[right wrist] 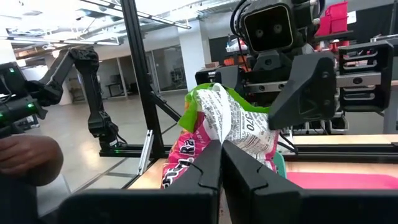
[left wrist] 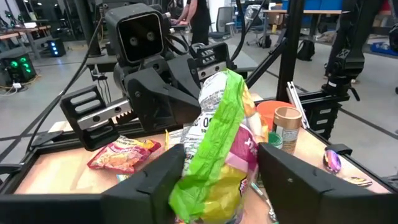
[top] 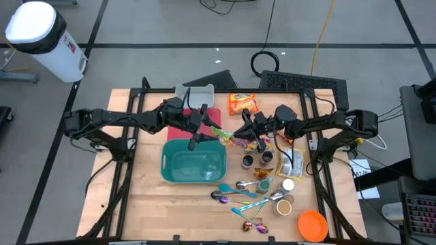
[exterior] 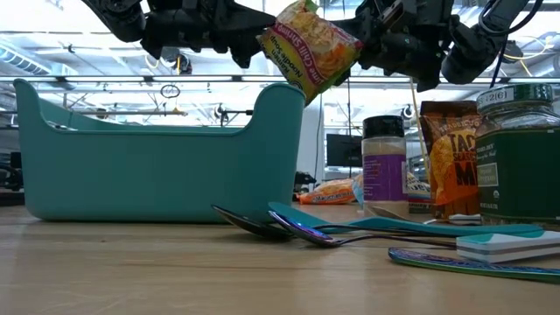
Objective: Pick & Place Food Item
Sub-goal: Put the green noodle pack into the gray bin
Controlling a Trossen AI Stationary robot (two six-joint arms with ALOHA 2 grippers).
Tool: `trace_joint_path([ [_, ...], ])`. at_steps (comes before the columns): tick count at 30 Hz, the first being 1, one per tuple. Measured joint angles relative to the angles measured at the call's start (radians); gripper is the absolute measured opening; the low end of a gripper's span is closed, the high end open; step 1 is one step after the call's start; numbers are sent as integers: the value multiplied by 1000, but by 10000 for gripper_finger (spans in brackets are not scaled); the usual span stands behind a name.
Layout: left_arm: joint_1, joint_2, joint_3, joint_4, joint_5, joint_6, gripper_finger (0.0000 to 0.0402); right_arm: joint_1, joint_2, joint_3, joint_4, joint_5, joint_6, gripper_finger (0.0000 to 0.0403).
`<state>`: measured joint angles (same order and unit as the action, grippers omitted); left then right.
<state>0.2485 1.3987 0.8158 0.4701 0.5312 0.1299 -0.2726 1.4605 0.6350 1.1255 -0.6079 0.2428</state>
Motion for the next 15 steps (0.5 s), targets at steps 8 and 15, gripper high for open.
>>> trace_joint_path([
  [8,9,-7,0,-13,-1,-3,76,0,0,0,0,1,3,0],
  [15,54,-102,0,-99,-8,-31,11,-2,-15,0,4,12,11,3],
])
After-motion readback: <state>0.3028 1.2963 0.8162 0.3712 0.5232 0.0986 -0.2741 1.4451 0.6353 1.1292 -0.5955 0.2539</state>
